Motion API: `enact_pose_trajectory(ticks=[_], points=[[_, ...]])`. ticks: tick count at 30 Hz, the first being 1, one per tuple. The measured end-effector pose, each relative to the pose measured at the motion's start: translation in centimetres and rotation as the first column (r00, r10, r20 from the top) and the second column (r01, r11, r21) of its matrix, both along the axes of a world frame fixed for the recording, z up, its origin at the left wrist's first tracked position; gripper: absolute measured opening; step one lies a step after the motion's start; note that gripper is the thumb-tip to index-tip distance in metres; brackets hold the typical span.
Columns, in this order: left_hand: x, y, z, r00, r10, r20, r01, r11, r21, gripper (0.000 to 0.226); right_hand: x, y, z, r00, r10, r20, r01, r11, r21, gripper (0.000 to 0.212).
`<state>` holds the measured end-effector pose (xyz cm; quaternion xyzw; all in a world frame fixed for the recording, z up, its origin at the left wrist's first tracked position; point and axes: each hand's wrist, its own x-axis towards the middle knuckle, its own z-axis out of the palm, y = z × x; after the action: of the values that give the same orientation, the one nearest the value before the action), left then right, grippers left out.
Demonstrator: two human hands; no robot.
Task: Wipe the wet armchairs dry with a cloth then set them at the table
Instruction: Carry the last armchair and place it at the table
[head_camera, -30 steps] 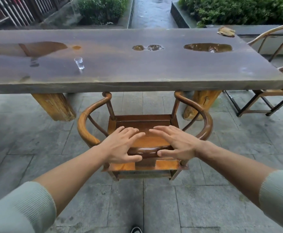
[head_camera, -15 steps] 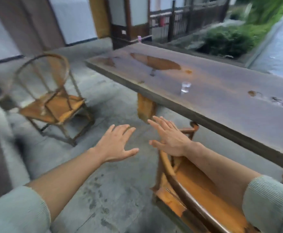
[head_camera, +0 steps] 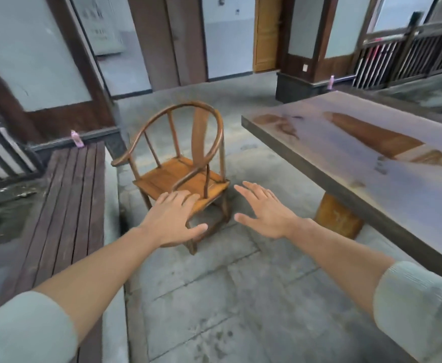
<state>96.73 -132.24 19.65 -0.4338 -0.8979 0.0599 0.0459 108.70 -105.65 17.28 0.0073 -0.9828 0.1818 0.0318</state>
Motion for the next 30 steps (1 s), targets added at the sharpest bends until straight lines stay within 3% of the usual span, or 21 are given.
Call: enact_pose_trajectory(ticks=[7,15,24,28,30], points=[[-21.3,12.7,-0.5,0.999,0.036,0.003,-0.036,0.997,0.072,0.094,-20.6,12.0,-0.4,1.000,-0.006,-0.026,0.008,0.999,0.053,0.079],[-44.6,27.2,-0.6,0.989,0.139,0.045,-0.140,0.989,0.036,0.096,-46.4,25.9,-0.2,0.999,-0.022,0.028,0.023,0.999,-0.029,0.076],[-71.7,40.9,-4.6,0.951,0.281,0.126,-0.297,0.945,0.134,0.094,-77.8,36.8,-1.0,0.984,0.177,0.021,-0.178,0.983,0.048,0.068],[-82.2,44.3,-8.2,0.847,0.436,0.304,-0.505,0.839,0.203,0.104,-92.2,40.1,-3.3,0.948,0.288,0.135,-0.300,0.951,0.079,0.060],[-84.9,44.4,-9.2,0.819,0.474,0.322,-0.549,0.810,0.205,0.102,-97.0,40.5,-3.2,0.924,0.349,0.157,-0.369,0.922,0.119,0.067]])
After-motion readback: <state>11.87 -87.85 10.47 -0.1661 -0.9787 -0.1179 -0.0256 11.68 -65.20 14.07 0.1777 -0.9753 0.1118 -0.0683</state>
